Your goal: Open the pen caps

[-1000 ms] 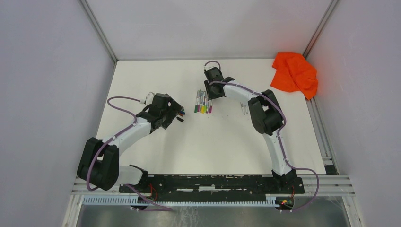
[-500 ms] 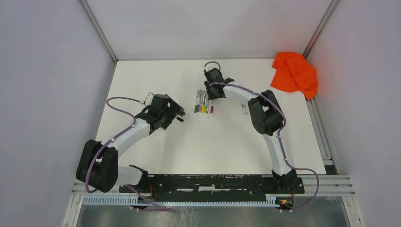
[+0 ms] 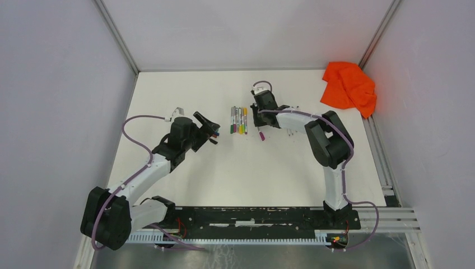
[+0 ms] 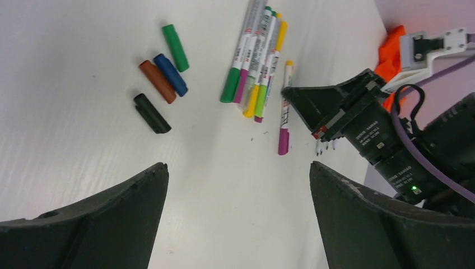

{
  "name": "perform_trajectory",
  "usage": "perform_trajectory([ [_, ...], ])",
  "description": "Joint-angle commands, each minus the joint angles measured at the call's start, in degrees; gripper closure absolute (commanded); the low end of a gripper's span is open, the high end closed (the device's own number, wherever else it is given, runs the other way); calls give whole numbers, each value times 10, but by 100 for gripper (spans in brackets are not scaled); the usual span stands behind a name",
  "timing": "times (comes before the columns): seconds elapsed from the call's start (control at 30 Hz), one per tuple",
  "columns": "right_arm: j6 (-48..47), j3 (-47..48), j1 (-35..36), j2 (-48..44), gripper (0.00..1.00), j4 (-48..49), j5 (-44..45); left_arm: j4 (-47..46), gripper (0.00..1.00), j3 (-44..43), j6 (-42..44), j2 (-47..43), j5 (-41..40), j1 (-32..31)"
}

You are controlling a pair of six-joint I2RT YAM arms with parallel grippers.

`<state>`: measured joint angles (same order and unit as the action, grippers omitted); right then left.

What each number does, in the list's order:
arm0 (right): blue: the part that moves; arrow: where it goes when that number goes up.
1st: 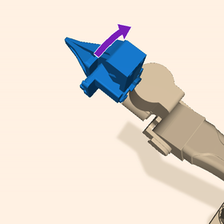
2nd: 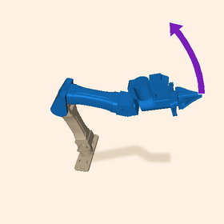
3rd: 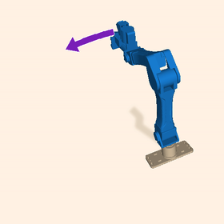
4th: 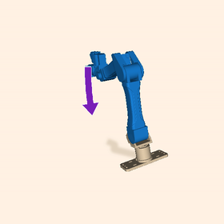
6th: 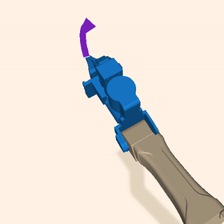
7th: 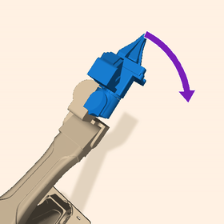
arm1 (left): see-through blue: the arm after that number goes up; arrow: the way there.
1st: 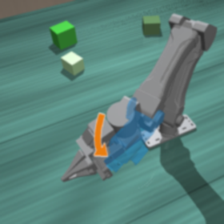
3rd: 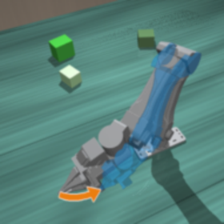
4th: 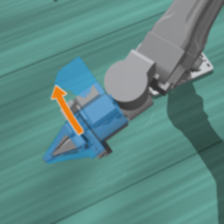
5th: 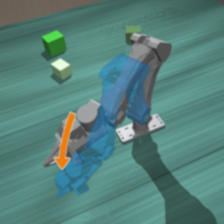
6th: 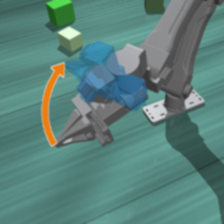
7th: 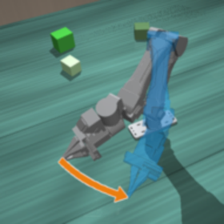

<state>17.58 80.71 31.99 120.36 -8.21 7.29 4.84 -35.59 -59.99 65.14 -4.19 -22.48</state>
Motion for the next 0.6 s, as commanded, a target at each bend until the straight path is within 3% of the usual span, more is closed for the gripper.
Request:
perform_trajectory([
  [0.0, 18, -73, -10, -52, 100, 13, -71, -121, 0, 22, 62, -29, 74, -5],
  [0.13, 36, -124, -10, -121, 100, 75, -136, -165, 0, 22, 97, -30, 91, -40],
  [0.37, 106, -220, -10, -231, 100, 210, -204, -236, 0, 21, 135, 10, 46, -149],
  [0.57, 178, -281, -10, -277, 100, 325, -251, -312, 16, 39, 159, 54, 45, -190],
])
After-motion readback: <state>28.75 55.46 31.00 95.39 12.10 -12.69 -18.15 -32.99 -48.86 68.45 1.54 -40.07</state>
